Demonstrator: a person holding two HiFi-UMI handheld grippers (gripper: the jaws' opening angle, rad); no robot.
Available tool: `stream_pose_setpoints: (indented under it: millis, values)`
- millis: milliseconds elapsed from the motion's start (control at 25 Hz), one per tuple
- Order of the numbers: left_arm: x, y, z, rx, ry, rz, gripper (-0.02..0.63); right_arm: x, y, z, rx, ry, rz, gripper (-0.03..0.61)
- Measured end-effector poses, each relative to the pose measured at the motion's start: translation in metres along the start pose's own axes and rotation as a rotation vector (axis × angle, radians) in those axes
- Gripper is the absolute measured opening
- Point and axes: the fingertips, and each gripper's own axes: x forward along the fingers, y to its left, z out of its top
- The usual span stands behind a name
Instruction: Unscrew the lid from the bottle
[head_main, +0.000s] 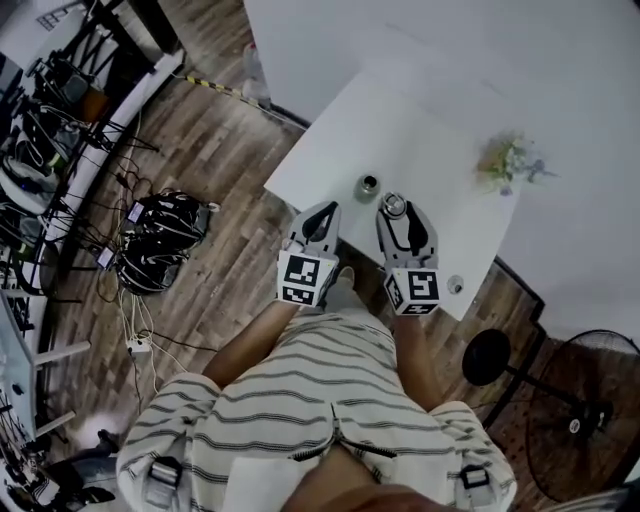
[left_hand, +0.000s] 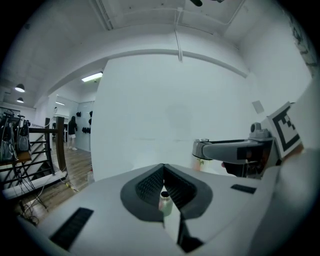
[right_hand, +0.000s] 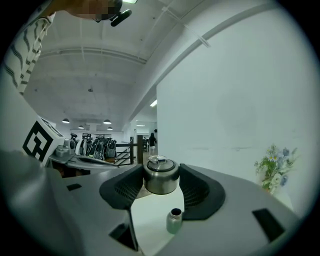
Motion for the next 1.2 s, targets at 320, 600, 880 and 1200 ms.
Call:
stream_pose_setpoints:
  millis: [320, 600, 880, 1200]
  values:
    - [-0.042, -0.003, 0.016, 0.009, -0.062, 0.014, -0.002, -0.023, 0.020, 0.017, -0.012, -0.039, -0.029, 0.235]
    - [-0.061, -0.001, 0.013, 0.025, -0.085, 0.010, -0.002, -0.032, 0.043, 0.015, -0.019, -0.060, -0.037, 0.235]
    - [-0.072, -0.002, 0.011, 0.059, -0.103, 0.004, -0.002, -0.036, 0.049, 0.013, -0.011, -0.094, -0.044, 0.235]
    - [-0.080, 0.005, 0.012, 0.064, -0.127, 0.025, -0.002, -0.035, 0.051, 0.011, -0.024, -0.119, -0.037, 0.235]
